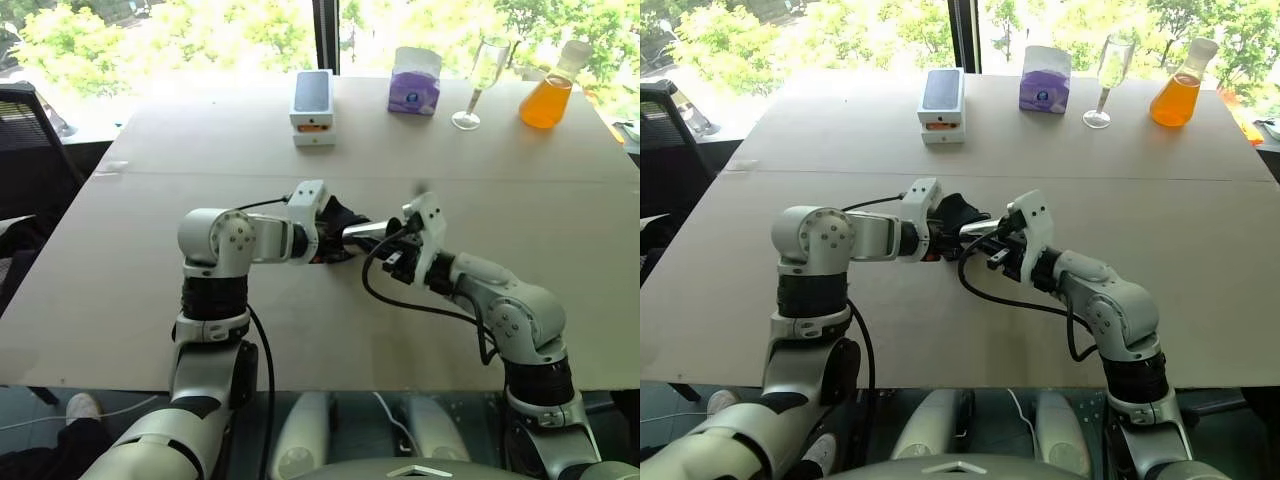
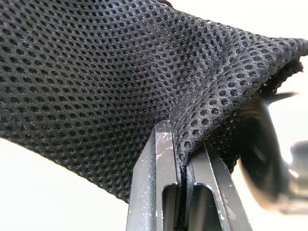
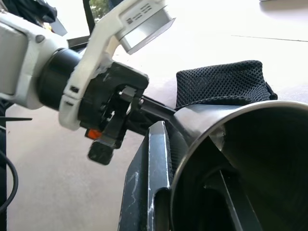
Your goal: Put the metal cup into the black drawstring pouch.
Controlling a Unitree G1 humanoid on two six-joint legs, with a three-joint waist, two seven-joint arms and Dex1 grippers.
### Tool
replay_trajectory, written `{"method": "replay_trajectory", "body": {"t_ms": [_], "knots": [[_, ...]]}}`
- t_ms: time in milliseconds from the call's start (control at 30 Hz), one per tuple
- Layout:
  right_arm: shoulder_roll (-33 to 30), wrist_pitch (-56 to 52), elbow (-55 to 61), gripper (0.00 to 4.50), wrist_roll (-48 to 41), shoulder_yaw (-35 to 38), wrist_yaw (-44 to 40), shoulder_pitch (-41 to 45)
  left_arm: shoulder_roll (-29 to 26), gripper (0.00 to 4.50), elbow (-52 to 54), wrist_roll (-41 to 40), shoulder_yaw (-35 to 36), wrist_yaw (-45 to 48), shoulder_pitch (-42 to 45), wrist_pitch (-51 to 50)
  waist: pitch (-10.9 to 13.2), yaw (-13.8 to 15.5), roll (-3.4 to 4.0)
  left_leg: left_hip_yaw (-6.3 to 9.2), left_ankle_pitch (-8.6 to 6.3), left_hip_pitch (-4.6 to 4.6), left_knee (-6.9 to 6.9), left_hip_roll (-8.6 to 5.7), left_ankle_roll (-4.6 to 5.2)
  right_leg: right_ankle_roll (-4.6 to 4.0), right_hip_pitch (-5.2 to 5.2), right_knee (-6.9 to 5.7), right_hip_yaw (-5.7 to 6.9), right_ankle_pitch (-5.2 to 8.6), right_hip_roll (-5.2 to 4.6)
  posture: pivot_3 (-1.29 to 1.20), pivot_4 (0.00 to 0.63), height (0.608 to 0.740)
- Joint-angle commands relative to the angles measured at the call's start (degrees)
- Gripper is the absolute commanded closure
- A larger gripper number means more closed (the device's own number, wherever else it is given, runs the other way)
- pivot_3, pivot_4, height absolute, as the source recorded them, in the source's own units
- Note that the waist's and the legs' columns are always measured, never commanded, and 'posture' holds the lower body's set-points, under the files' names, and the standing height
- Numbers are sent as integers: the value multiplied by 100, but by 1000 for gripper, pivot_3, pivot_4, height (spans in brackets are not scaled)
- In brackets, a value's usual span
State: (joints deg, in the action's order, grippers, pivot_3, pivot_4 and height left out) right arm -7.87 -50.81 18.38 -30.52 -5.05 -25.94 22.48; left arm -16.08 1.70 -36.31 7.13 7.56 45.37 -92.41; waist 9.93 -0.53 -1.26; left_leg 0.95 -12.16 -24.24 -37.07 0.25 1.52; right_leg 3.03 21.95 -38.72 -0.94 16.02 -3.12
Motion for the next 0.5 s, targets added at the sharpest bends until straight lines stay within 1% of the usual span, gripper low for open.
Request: {"method": "replay_trajectory", "body": {"t_ms": [33, 233, 333, 433, 500], "knots": [[226, 360, -187, 4427, -18, 71, 80, -32, -107, 4500, 124, -484, -38, -211, 148, -9, 0, -12, 0, 0, -3, 0, 0, 0, 5, 0, 0, 0, 0, 0, 0, 0, 150, 740], [211, 871, -540, 4427, 497, -357, 106, -108, -201, 4500, 122, -990, -90, -578, 198, -9, 0, -21, 0, -9, -5, -5, 2, 0, 8, 0, 16, -8, -9, 0, 0, 0, 150, 740], [319, 1105, -696, 4427, 626, -409, 178, -105, -239, 4500, 136, -1181, -155, -715, 250, -9, 0, -23, 0, -13, 4, -14, 1, 0, -7, 0, 29, -12, -14, 0, 1, 0, 150, 740], [344, 1458, -876, 4427, 856, -609, 104, -140, -292, 4500, 177, -1355, -218, -827, 379, -9, 0, -25, 0, -13, 6, -24, 1, 1, -9, 0, 37, -12, -13, 0, 2, 0, 150, 740], [514, 1791, -1028, 4427, 788, -611, -53, -191, -335, 4500, 195, -1449, -272, -882, 519, -9, 0, -25, -1, -15, 7, -43, -1, 1, -11, 0, 59, -17, -16, -1, 2, 0, 150, 740]]}}
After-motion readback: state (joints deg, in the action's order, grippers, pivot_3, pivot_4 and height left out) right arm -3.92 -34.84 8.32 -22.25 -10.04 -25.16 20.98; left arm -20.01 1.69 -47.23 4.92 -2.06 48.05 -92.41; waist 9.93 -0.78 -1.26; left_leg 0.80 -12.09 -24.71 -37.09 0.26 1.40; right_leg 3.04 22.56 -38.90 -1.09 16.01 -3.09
